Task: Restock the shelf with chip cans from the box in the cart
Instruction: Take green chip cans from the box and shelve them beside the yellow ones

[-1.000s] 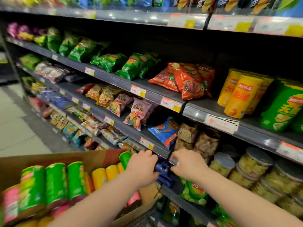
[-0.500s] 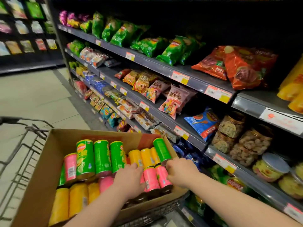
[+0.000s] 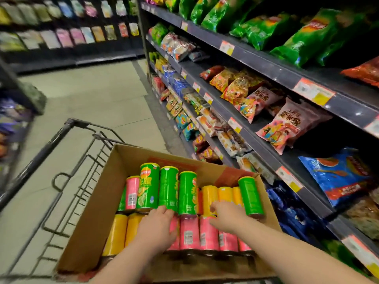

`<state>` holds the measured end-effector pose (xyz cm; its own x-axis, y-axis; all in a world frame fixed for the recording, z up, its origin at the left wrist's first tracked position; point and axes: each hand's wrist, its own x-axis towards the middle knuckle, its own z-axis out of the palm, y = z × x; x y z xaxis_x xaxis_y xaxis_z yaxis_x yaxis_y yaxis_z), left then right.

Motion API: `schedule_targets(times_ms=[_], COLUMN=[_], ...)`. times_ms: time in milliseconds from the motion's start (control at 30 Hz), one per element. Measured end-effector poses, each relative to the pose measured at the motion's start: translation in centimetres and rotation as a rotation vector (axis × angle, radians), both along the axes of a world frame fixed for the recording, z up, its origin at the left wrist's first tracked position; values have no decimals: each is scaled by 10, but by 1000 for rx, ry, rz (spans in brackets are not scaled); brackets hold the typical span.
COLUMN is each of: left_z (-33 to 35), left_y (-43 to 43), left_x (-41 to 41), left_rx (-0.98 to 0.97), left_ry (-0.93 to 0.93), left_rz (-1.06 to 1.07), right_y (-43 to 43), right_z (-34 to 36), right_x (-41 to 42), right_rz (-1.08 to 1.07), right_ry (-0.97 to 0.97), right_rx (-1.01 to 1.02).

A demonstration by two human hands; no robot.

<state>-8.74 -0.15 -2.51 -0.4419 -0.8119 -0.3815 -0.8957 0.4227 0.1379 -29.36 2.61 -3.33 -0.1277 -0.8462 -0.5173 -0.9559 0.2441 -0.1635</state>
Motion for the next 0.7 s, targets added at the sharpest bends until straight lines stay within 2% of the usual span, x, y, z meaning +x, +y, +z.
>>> schedule_targets(times_ms=[167,500,700], left_z=[-6,-25,-37], left_y=[-18,-54,-68], left_x=[-10,-37,-49], left_rx=[3,59,52], left_ry=[51,106,58], left_rz=[93,282,414], right_y=[-44,-95,-96], right_z=[-28,-86,-96], right_x=[2,19,16], right_rz=[-92,-537,-583], right_ry=[-195,-635,-686], right_rx=[40,81,129])
